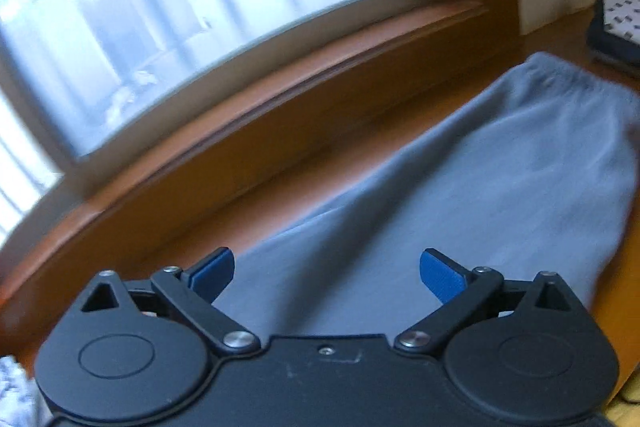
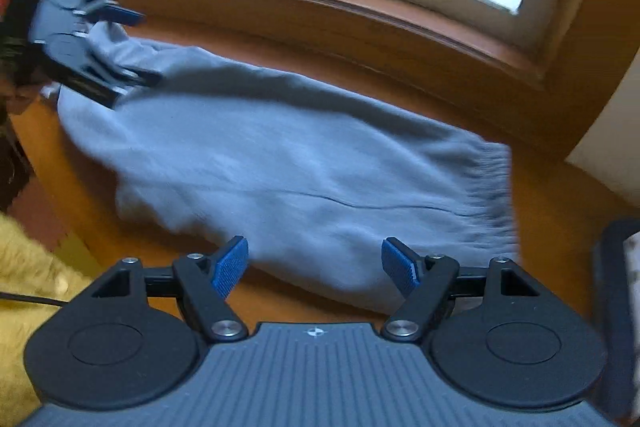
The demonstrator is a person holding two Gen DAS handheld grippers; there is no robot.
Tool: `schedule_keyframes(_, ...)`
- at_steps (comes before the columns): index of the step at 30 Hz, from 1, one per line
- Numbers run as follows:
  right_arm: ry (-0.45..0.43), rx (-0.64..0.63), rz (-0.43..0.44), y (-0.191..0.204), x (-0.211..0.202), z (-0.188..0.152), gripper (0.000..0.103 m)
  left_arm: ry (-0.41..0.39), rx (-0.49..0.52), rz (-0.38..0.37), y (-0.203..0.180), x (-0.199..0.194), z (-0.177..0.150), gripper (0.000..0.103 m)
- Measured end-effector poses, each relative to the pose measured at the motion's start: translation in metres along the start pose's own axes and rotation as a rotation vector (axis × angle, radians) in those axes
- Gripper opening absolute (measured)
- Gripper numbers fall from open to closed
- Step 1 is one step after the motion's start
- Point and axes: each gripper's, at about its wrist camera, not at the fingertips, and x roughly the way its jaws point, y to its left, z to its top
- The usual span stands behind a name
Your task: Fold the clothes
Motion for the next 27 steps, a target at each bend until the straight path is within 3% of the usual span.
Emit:
schedule_keyframes(3, -0.033, -0.039, 0.012, -0.022, 0.005, -0.001, 0.076, 0.034, -0.05, -0.079, -0.039, 0.023, 0.029, 0.099)
schedule_keyframes(6, -0.116, -0.023, 0.034, -0.057, 0.008, -0.006, 0.076, 0.061, -0.041, -0.08, -0.072, 0.04, 0.055, 0.099)
schedule_keyframes(10, -0.235, 0.1, 0.074, -0.111, 0.025, -0.008, 0.076, 0.078, 0.007, -0.066, -0.096, 0.061, 0.088, 0.099)
schedule_keyframes(15, -0.319, 0.259, 0.172, -0.161, 0.068, 0.005, 0.076, 0.106, 0.069, -0.062, -0.104, 0.071, 0.12, 0.099)
schedule_keyframes(21, -0.293, 0.315, 0.229, -0.183, 0.12, 0.019, 0.075, 0.119, 0.164, -0.093, -0.1, 0.1, 0.143, 0.099)
schedule_keyframes(27, -0.214, 0.343, 0.278, -0.191, 0.154, 0.022, 0.072, 0.139, 0.186, -0.168, -0.085, 0.132, 0.15, 0.099)
